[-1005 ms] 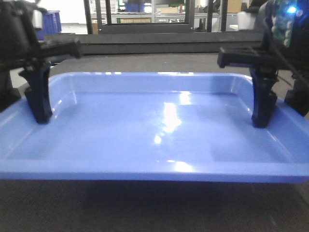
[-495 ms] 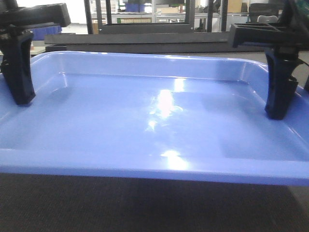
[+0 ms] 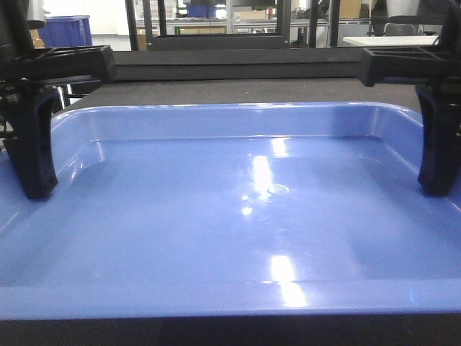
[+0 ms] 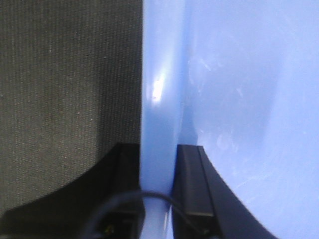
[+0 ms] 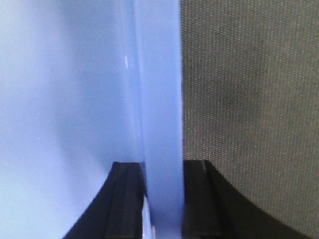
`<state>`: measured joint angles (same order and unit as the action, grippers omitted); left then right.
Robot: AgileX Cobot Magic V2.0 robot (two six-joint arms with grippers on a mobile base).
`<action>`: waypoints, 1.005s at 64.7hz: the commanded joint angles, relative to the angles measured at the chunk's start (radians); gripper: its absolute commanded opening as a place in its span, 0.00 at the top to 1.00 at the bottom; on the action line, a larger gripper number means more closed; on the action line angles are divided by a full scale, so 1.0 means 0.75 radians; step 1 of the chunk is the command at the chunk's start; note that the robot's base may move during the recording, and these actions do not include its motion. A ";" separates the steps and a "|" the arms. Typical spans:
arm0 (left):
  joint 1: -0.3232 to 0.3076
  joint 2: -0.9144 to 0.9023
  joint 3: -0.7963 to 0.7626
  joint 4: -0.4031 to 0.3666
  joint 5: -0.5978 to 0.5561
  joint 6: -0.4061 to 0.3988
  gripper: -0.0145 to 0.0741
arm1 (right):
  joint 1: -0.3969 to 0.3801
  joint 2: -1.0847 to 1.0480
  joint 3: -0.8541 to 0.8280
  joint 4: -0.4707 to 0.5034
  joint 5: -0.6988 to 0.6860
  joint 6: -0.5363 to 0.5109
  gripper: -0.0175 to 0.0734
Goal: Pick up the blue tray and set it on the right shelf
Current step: 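Lift the tray off the table with both grippers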
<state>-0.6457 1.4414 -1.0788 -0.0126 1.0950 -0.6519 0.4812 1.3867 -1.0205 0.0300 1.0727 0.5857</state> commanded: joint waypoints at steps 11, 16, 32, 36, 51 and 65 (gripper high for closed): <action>-0.018 -0.049 -0.040 -0.028 -0.028 -0.032 0.85 | 0.006 -0.056 -0.031 0.019 -0.090 0.013 0.68; -0.018 -0.049 -0.051 -0.028 -0.020 -0.032 0.85 | 0.006 -0.056 -0.020 0.019 -0.125 0.013 0.68; -0.018 -0.049 -0.095 -0.030 -0.003 -0.032 0.86 | 0.006 -0.056 0.026 0.019 -0.148 0.013 0.68; -0.018 -0.049 -0.095 -0.027 -0.003 -0.032 0.86 | 0.006 -0.056 0.030 0.019 -0.146 0.013 0.68; -0.018 -0.049 -0.095 0.017 -0.026 -0.032 0.86 | 0.006 -0.056 0.026 0.021 -0.134 0.013 0.68; -0.018 -0.049 -0.095 0.017 -0.023 -0.032 0.86 | 0.006 -0.056 0.024 0.021 -0.143 0.013 0.68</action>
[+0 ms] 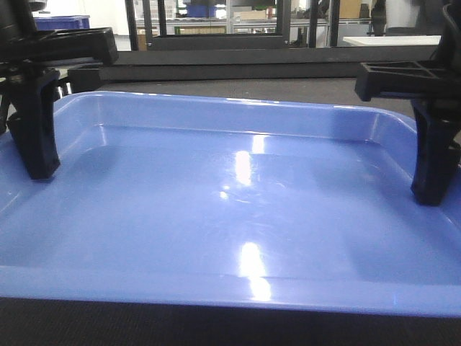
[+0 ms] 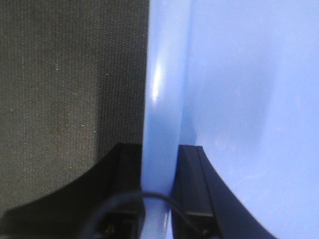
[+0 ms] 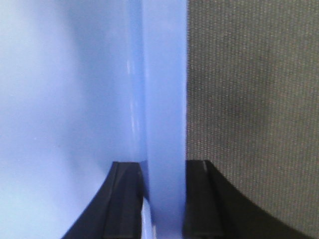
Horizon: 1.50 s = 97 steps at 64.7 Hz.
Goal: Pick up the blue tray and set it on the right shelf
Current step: 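Lift the tray off the table with both grippers, then hold the tray level in both grippers while the base drives to the shelf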
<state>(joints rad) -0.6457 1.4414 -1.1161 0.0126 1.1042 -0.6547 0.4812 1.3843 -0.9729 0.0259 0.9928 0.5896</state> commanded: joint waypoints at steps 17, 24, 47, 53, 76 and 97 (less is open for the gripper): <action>-0.018 -0.049 -0.045 -0.017 -0.033 -0.028 0.86 | 0.006 -0.052 -0.040 0.026 -0.021 0.008 0.68; -0.018 -0.049 -0.045 -0.017 -0.033 -0.028 0.86 | 0.006 -0.052 -0.040 0.026 -0.021 0.008 0.68; -0.018 -0.049 -0.045 -0.017 -0.033 -0.028 0.86 | 0.006 -0.052 -0.040 0.026 -0.021 0.008 0.68; -0.018 -0.049 -0.045 -0.017 -0.033 -0.028 0.86 | 0.006 -0.052 -0.040 0.026 -0.021 0.008 0.68; -0.018 -0.049 -0.045 -0.017 -0.033 -0.028 0.86 | 0.006 -0.052 -0.040 0.026 -0.021 0.008 0.68; -0.018 -0.049 -0.045 -0.017 -0.033 -0.028 0.86 | 0.006 -0.052 -0.040 0.026 -0.023 0.008 0.68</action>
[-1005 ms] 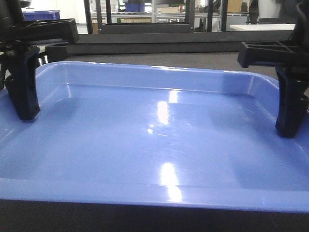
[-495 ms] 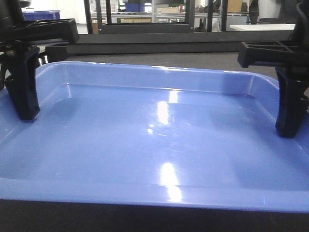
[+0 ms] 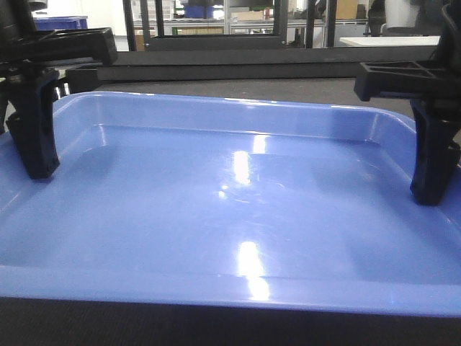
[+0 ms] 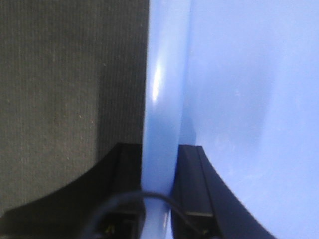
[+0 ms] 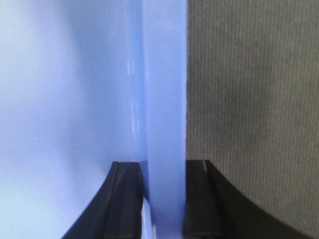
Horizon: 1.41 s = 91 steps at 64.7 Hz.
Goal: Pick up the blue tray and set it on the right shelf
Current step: 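Hold the tray level in both grippers while the base drives to the shelf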
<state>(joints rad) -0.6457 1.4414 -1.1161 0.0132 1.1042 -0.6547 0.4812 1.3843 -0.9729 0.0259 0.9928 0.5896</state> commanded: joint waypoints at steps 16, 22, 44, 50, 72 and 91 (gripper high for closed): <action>-0.018 -0.049 -0.045 -0.018 -0.033 -0.028 0.86 | 0.006 -0.052 -0.040 0.026 -0.023 0.008 0.68; -0.018 -0.049 -0.045 -0.018 -0.033 -0.028 0.86 | 0.006 -0.052 -0.040 0.026 -0.023 0.008 0.68; -0.018 -0.049 -0.045 -0.069 -0.033 -0.028 0.86 | 0.006 -0.052 -0.040 0.026 -0.023 0.008 0.68; -0.018 -0.049 -0.045 -0.085 -0.033 -0.028 0.86 | 0.006 -0.052 -0.040 0.026 -0.023 0.008 0.68; -0.018 -0.049 -0.045 -0.088 -0.033 -0.028 0.86 | 0.006 -0.052 -0.040 0.026 -0.023 0.008 0.68; -0.018 -0.049 -0.045 -0.088 -0.031 -0.028 0.86 | 0.006 -0.052 -0.040 0.026 -0.023 0.008 0.68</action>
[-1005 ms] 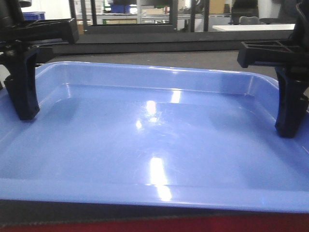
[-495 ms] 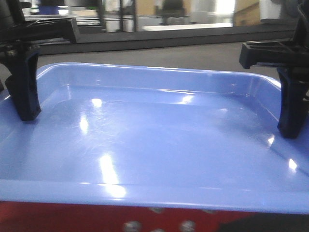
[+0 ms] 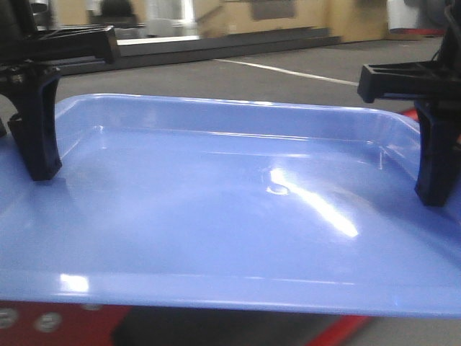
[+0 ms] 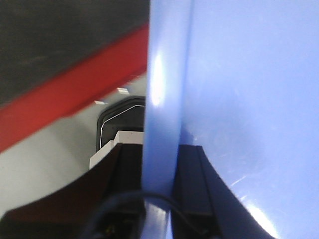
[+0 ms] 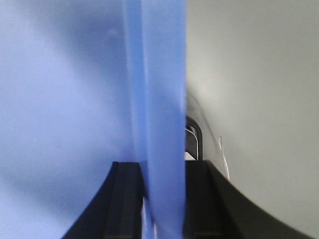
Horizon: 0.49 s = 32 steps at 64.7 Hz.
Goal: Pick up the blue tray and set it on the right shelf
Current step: 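Hold the tray level in both grippers while the base drives to the shelf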
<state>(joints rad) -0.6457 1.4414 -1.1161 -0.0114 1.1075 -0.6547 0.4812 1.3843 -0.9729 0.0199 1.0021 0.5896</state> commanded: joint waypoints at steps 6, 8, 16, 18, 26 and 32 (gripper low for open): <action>-0.018 -0.049 -0.045 -0.055 -0.035 -0.028 0.86 | 0.006 -0.052 -0.040 0.034 -0.035 0.008 0.68; -0.018 -0.049 -0.045 -0.055 -0.035 -0.028 0.86 | 0.006 -0.052 -0.040 0.034 -0.035 0.008 0.68; -0.018 -0.049 -0.045 -0.055 -0.035 -0.028 0.86 | 0.006 -0.052 -0.040 0.034 -0.035 0.008 0.68; -0.018 -0.049 -0.045 -0.055 -0.035 -0.028 0.86 | 0.006 -0.052 -0.040 0.034 -0.035 0.008 0.68; -0.018 -0.049 -0.045 -0.055 -0.035 -0.028 0.86 | 0.006 -0.052 -0.040 0.034 -0.035 0.008 0.68; -0.018 -0.049 -0.045 -0.055 -0.035 -0.028 0.86 | 0.006 -0.052 -0.040 0.034 -0.035 0.008 0.68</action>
<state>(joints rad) -0.6457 1.4414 -1.1161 -0.0114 1.1075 -0.6547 0.4812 1.3843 -0.9729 0.0199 1.0027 0.5896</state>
